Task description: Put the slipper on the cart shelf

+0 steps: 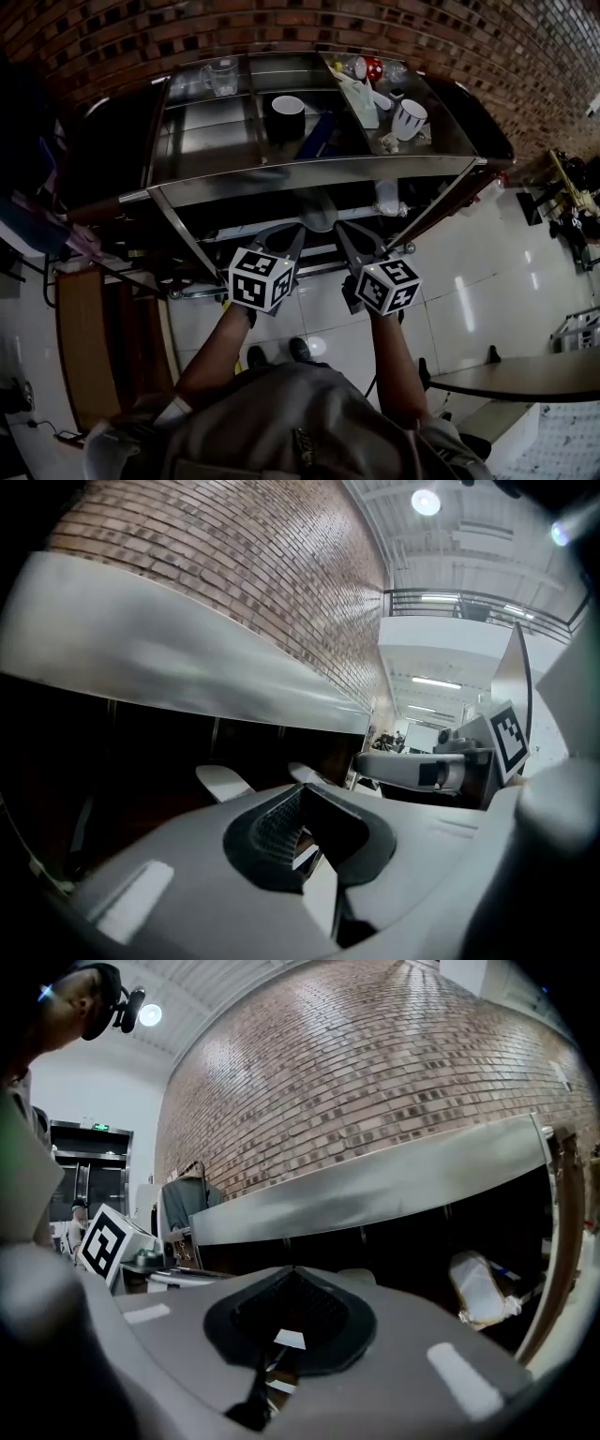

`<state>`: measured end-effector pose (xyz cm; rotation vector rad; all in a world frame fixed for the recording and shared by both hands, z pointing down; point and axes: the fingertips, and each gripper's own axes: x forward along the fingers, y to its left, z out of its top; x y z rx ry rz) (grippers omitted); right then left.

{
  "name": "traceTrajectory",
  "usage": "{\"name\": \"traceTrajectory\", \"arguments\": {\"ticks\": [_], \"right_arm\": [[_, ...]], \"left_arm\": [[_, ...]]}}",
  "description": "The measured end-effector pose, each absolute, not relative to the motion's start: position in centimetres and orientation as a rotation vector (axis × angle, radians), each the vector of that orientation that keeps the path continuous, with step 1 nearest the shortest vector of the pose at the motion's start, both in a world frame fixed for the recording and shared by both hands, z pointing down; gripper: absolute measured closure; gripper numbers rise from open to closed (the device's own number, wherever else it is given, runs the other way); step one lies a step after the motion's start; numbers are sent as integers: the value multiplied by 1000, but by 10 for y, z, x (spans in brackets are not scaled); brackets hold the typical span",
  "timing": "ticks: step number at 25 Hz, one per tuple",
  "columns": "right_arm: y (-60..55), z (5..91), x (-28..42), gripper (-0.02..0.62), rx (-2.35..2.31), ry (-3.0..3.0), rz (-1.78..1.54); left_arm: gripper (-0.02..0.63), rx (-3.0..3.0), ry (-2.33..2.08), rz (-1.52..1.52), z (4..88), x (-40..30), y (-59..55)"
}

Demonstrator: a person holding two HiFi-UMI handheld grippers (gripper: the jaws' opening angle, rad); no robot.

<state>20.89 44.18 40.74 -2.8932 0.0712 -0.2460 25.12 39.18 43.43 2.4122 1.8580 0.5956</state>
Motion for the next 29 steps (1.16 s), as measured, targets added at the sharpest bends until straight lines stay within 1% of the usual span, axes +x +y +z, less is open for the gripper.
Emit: {"name": "traceTrajectory", "arguments": {"ticks": [29], "right_arm": [[434, 406, 198, 595, -2887, 106, -259]], "left_arm": [[598, 2418, 1833, 598, 431, 236, 381]]}}
